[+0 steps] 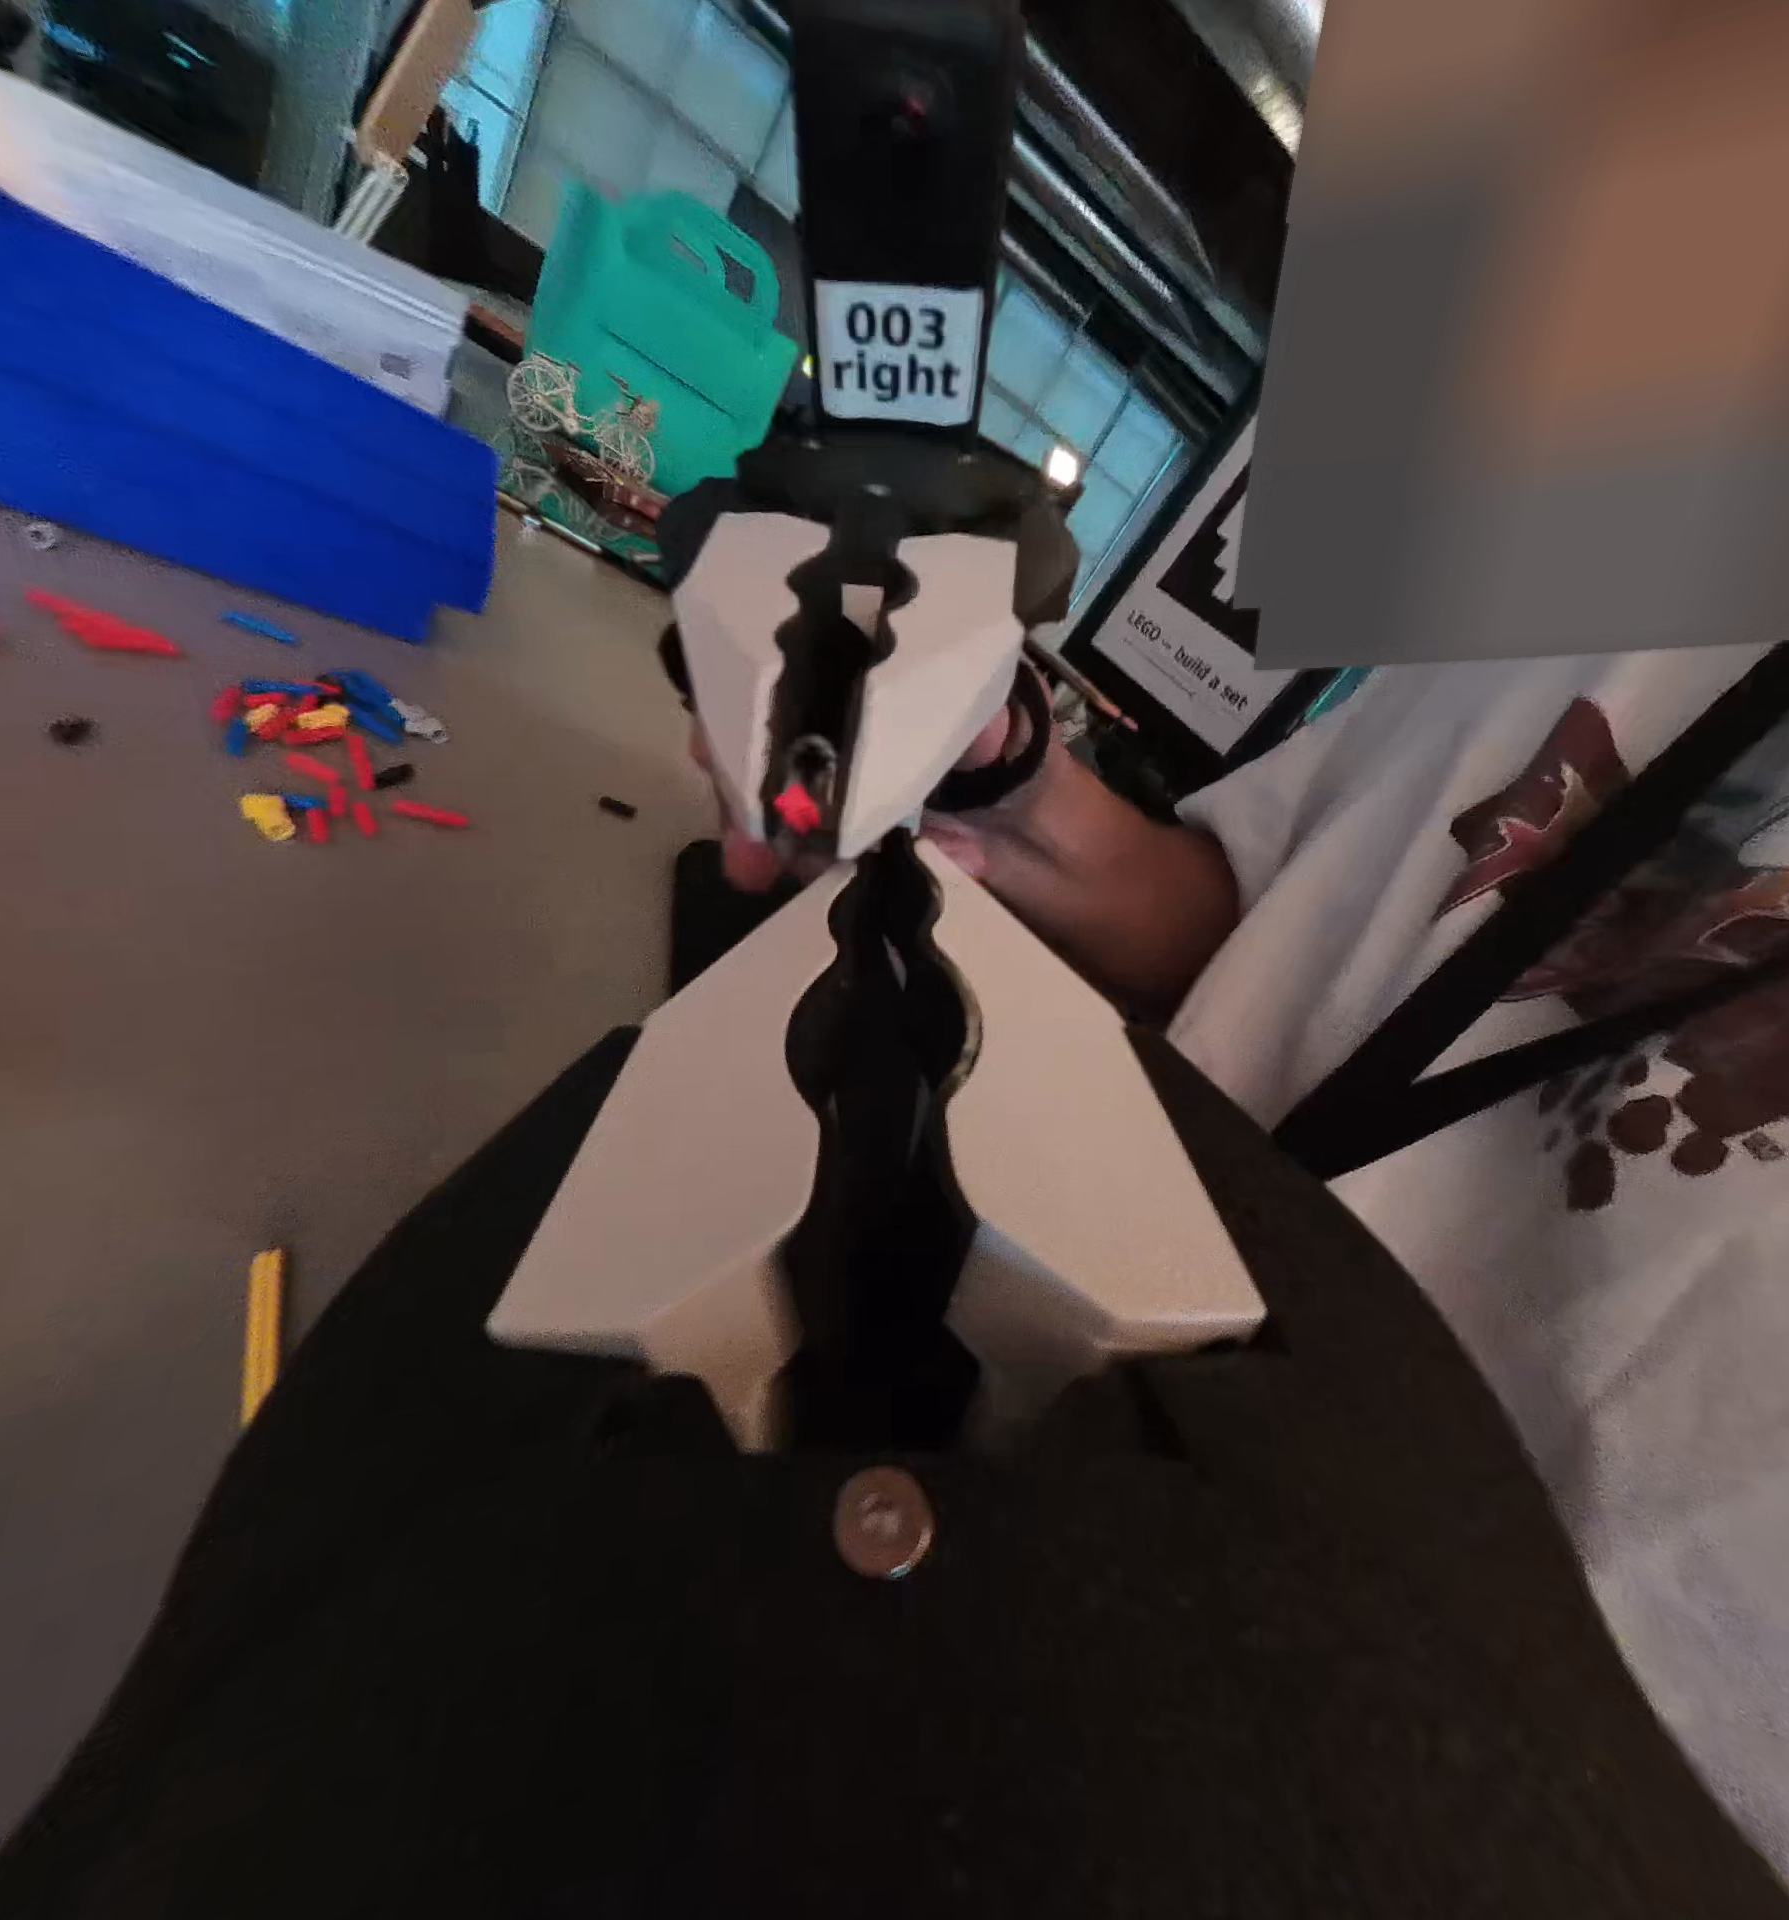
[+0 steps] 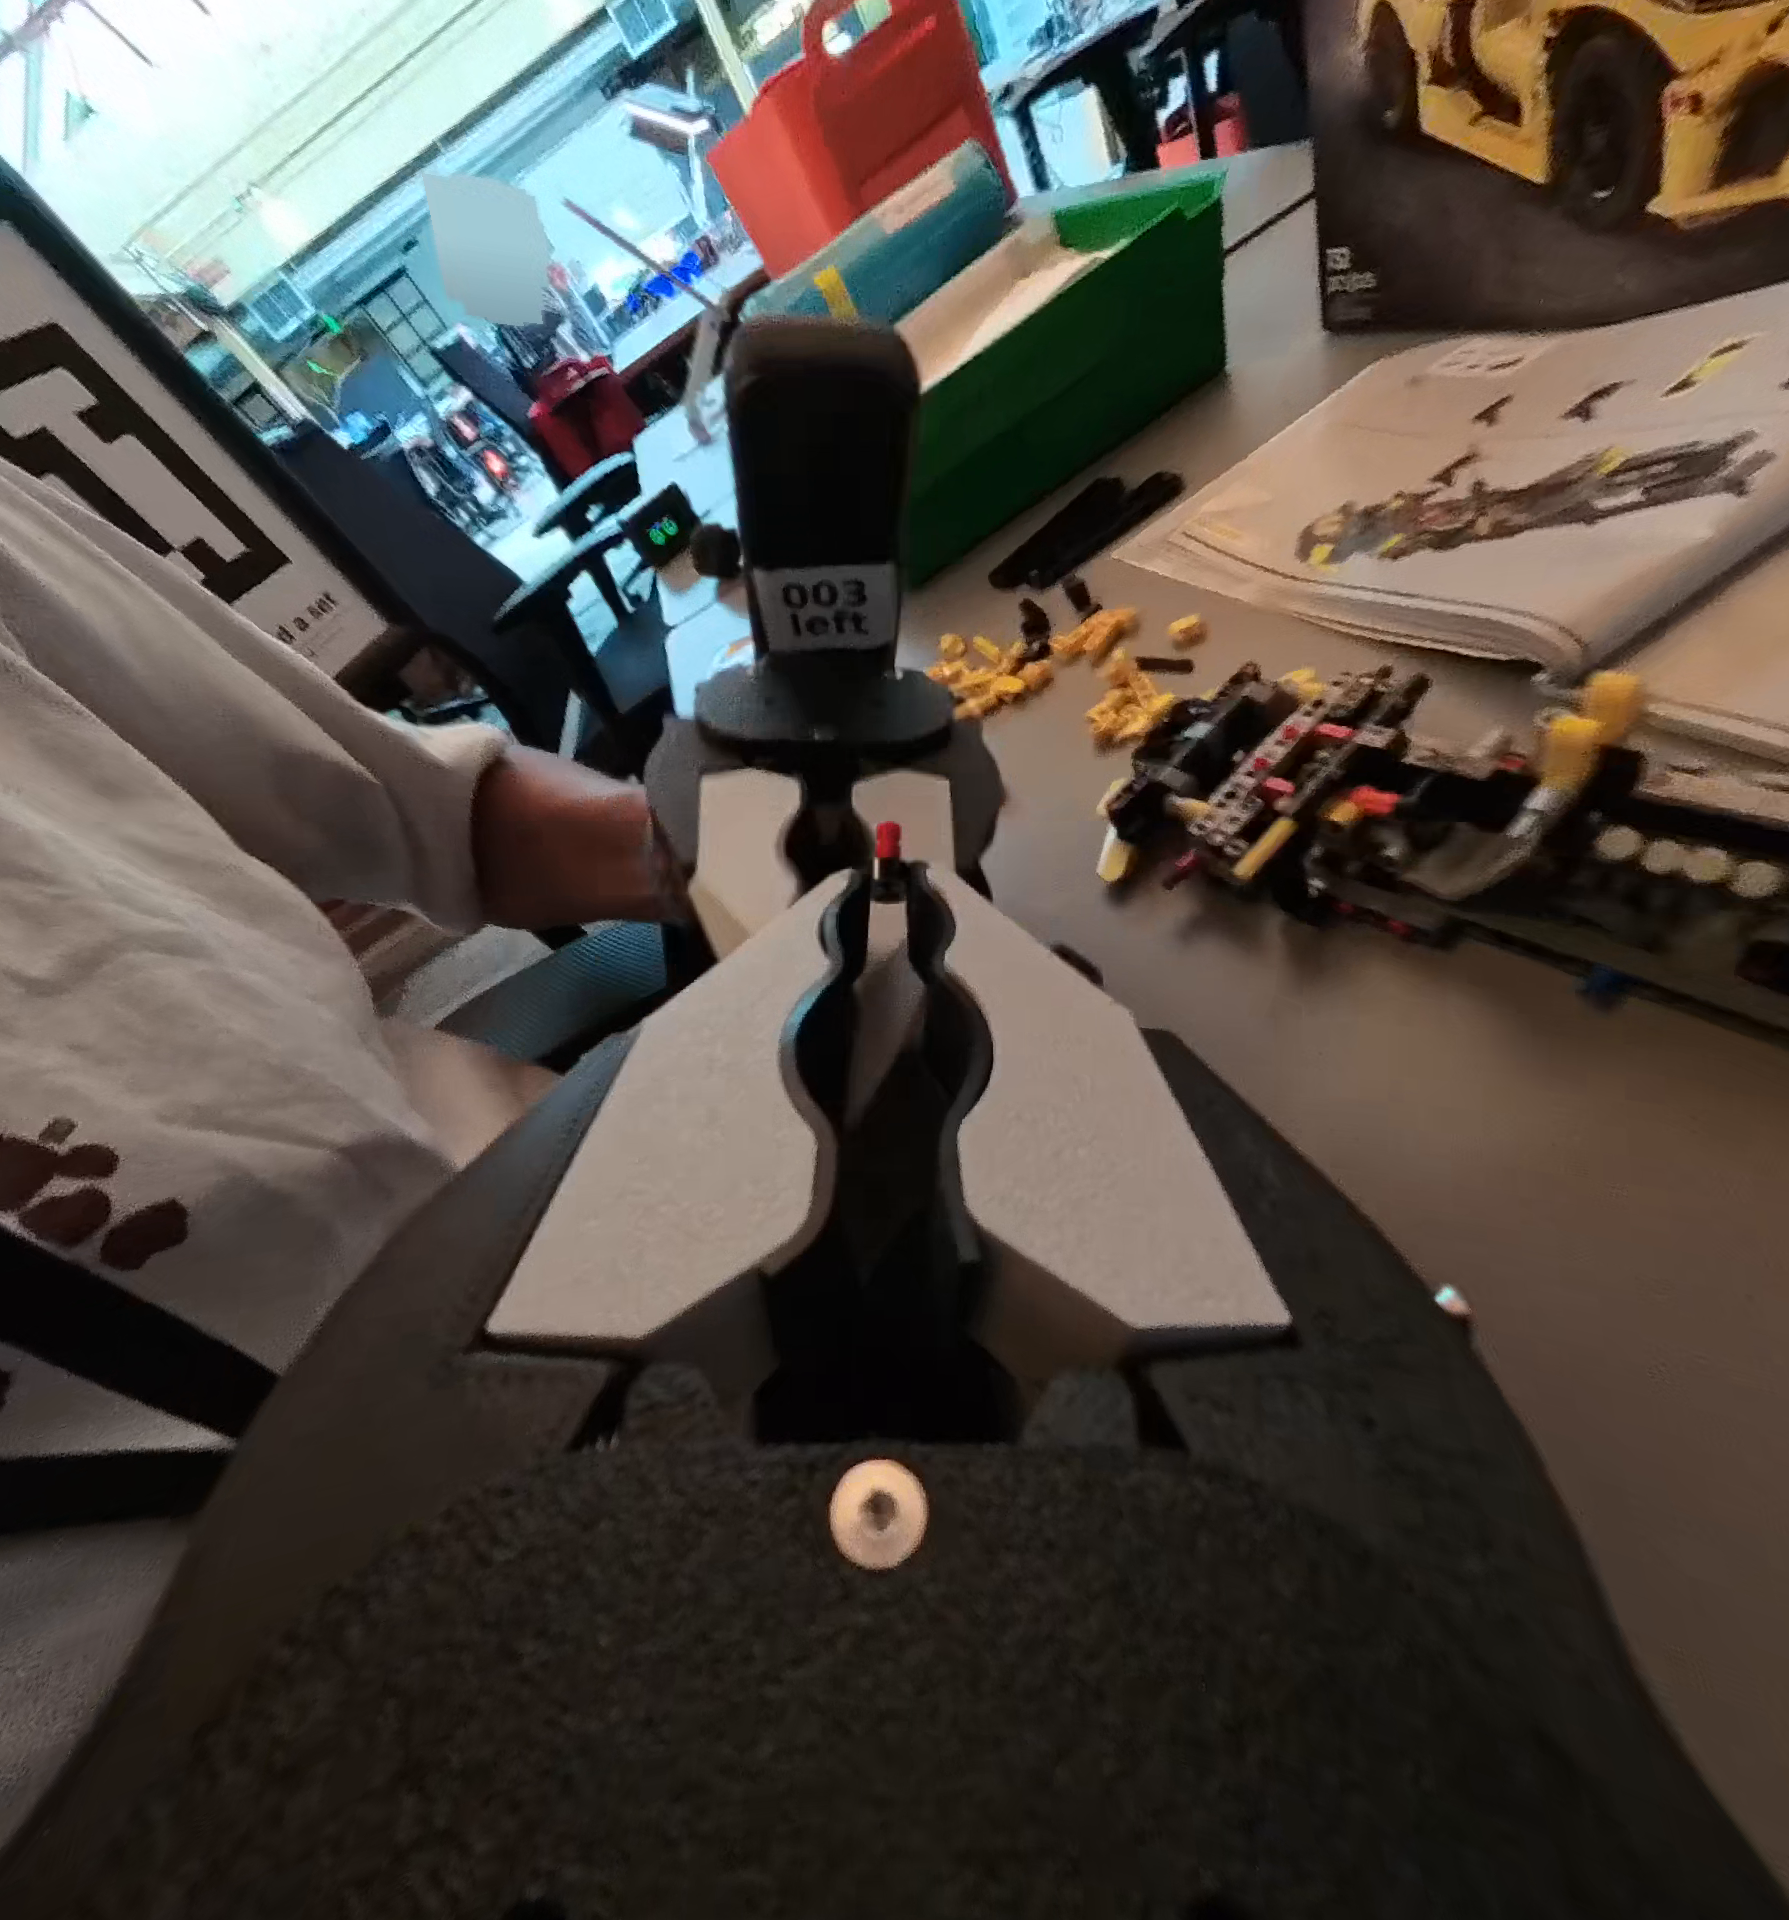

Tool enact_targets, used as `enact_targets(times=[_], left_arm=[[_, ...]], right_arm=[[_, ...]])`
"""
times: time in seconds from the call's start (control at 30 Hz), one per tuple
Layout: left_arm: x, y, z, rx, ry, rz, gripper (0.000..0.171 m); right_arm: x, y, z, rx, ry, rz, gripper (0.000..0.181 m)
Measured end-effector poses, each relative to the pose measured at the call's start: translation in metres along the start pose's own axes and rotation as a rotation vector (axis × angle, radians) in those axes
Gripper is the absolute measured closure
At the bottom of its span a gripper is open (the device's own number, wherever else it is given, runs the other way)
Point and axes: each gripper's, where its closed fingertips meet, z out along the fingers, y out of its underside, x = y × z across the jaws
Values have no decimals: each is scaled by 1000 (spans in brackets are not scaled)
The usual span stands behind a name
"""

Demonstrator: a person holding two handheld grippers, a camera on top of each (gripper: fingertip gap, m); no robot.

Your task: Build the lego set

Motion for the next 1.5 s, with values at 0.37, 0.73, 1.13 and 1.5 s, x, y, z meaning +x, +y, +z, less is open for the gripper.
enact_targets(times=[0.37, 0.73, 1.13, 1.5], left_arm=[[-45, 19, -45, -199, -354, 102, 167], [-13, -19, -45, 183, -244, -40, 160], [1, -15, -77, 174, -487, 236, 160], [15, -4, -94, -180, -757, 857, 160]], right_arm=[[62, 36, -41, 61, 146, 143, 175], [-1, -18, 3, 409, -287, 287, 176], [-26, -9, 45, 332, -405, 373, 176], [-47, 6, 60, 167, -607, 586, 175]])
